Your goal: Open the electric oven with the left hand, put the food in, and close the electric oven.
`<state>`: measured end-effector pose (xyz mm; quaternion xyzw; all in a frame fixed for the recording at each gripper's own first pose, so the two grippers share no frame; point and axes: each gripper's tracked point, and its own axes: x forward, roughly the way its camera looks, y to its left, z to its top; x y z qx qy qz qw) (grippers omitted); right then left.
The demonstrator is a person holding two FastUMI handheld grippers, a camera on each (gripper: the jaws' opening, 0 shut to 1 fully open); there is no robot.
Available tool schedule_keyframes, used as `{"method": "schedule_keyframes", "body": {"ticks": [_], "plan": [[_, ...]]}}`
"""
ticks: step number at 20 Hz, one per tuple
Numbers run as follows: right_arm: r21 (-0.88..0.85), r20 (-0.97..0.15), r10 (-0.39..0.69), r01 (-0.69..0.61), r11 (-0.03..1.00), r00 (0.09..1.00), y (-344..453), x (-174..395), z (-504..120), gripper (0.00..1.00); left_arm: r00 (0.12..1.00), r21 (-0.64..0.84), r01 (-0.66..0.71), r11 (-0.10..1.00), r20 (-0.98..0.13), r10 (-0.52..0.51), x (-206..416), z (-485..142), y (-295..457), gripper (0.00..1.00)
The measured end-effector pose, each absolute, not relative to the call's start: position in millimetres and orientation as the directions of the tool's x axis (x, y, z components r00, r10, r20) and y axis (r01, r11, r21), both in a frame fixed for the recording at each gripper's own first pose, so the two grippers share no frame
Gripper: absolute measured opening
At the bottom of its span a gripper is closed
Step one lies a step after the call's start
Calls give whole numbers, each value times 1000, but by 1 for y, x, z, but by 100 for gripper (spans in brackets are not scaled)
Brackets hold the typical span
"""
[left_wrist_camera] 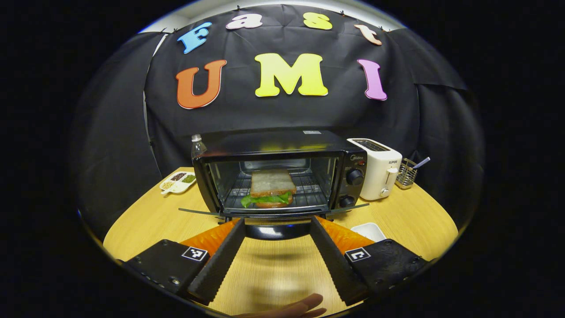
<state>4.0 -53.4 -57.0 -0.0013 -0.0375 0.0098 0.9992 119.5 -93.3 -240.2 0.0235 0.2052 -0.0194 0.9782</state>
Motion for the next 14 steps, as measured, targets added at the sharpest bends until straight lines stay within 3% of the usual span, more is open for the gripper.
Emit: {"method": "schedule_keyframes", "body": {"ticks": [12,13,14], "plan": [[12,62,-6,5,1000,998,-69,1,-64,100,950,38,38,999,-312,-25,173,-207,-91,99],[13,60,-8,8,1000,998,-70,-1,-65,95,954,41,34,999,-300,-20,180,-204,-90,99],[14,59,-11,10,1000,998,-71,-1,-66,95,950,35,37,999,-311,-25,183,-206,-90,89]]}}
